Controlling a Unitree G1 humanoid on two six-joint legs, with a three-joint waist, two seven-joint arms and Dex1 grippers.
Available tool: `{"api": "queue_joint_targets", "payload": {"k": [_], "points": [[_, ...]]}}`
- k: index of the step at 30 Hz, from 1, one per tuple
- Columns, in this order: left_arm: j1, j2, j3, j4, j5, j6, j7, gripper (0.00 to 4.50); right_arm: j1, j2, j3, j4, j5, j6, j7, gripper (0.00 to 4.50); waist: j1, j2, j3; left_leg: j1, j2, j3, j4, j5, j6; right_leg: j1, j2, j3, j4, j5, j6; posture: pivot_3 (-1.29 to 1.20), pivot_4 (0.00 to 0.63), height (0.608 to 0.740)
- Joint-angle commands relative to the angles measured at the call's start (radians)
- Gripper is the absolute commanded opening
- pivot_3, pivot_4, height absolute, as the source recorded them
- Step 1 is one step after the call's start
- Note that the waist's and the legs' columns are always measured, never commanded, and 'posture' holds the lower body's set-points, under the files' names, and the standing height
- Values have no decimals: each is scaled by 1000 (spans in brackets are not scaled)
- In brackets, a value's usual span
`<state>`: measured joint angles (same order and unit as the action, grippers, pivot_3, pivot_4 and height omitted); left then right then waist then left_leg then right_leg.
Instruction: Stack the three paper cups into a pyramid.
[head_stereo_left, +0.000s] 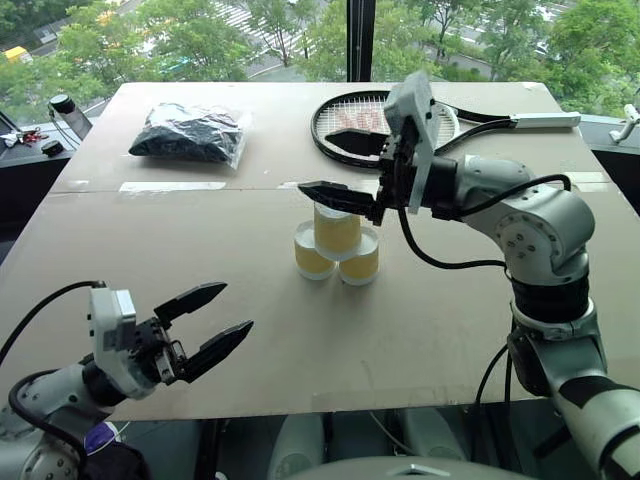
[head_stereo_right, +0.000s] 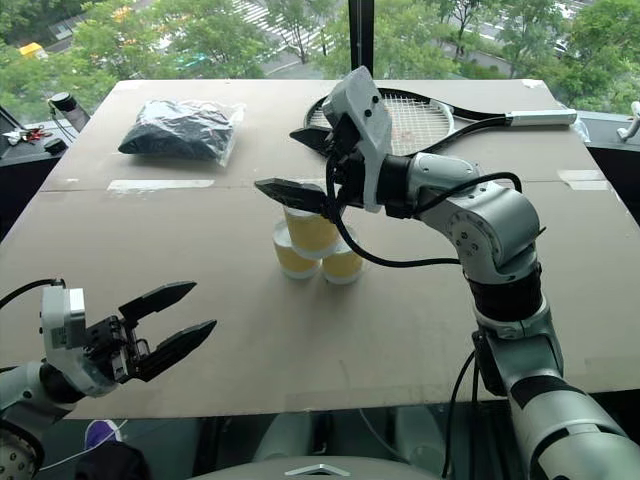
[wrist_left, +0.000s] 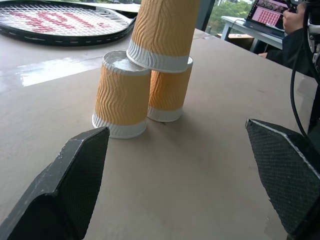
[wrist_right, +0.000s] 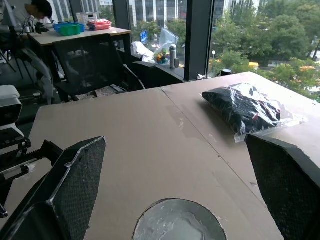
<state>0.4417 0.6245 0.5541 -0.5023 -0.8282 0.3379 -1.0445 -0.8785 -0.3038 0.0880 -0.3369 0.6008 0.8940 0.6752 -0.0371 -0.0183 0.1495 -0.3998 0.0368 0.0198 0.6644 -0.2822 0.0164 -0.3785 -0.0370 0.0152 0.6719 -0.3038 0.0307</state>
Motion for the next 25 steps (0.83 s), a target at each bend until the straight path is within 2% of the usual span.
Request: {"api": "queue_joint_targets", "payload": {"k": [1, 5, 8, 13, 19, 25], "points": [[-1, -8, 40, -28, -28, 2, 51, 4500, 81, -83, -109, -138, 70, -41, 50, 4403, 3, -1, 0, 0, 0, 0, -1, 0, 0, 0, 0, 0, -1, 0, 0, 0, 150, 740], [20, -14, 49, -29, -20, 17, 93, 4500, 279, -230, -225, -259, 127, -32, 88, 4403, 4, -1, 0, 0, 0, 0, -4, 0, 1, 1, 0, 0, -5, 0, 0, 0, 150, 740], [52, -12, 46, -13, 24, 9, 99, 4500, 637, -365, -416, -368, 137, -75, 179, 4403, 20, -1, -1, -1, 0, -1, -7, 0, 1, 1, 0, -2, -9, 0, 0, 0, 150, 740], [57, 2, 55, 34, 47, -4, 81, 4500, 965, -402, -505, -381, 61, -258, 259, 4403, 18, 1, 0, 2, 0, 2, -10, 0, 1, 2, 2, 1, -9, 0, 0, 0, 150, 740], [57, 20, 13, 81, 101, -19, 37, 4500, 1190, -382, -570, -300, -14, -453, 319, 4403, 25, 0, -1, 9, 0, 2, -8, 0, 1, 8, 6, 1, -8, 1, -1, 0, 150, 740], [46, 36, 20, 92, 125, -24, 33, 4500, 1232, -397, -547, -241, -49, -533, 333, 4403, 24, -1, -1, 8, 1, 2, -7, 0, 1, 8, 6, 1, -9, 1, -1, 0, 150, 740]]}}
